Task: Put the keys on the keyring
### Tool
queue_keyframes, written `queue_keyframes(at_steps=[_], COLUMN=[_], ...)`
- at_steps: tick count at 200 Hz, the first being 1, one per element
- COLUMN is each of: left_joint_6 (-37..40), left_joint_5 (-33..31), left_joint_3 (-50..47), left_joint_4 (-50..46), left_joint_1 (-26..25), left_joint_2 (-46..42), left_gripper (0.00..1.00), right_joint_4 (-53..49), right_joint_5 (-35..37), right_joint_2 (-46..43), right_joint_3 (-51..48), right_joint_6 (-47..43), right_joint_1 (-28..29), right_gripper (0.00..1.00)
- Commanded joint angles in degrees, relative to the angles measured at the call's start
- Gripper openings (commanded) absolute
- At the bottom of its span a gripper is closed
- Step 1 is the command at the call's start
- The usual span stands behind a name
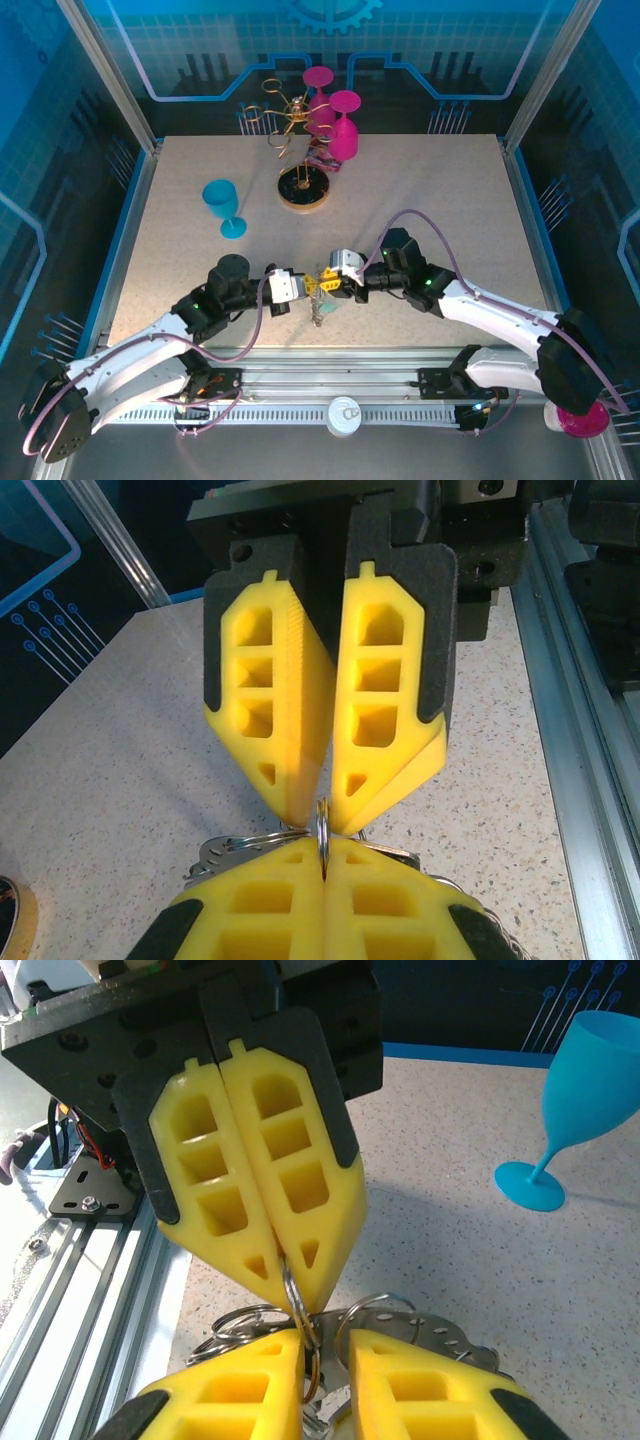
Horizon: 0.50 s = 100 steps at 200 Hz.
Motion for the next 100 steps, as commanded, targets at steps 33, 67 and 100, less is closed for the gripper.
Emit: queue_keyframes(at_steps=[33,67,100], left_joint_6=[-0.8,-1.6,-2.9], left_joint_5=[2.5,1.6,-1.8], left_joint_3=[0.2,-0.2,1.7], left_joint_4=[3.3,4.8,2.3], left_joint_1=[-0.2,-0.2,-0.2], left_joint_2=[0.2,1.1,2.0], left_gripper=[0.0,0.0,0.14], right_joint_4=[3.1,2.7,-4.6], right_joint_5=[-3.3,-4.1,-0.3], right_joint_2=[1.9,2.4,1.3], right_joint_3=[1.6,2.6,4.9], right_joint_6=[-0.8,-1.0,-4.5], right_joint_1=[0.5,0.6,0.7], right_gripper=[0.15,0.02,0.0])
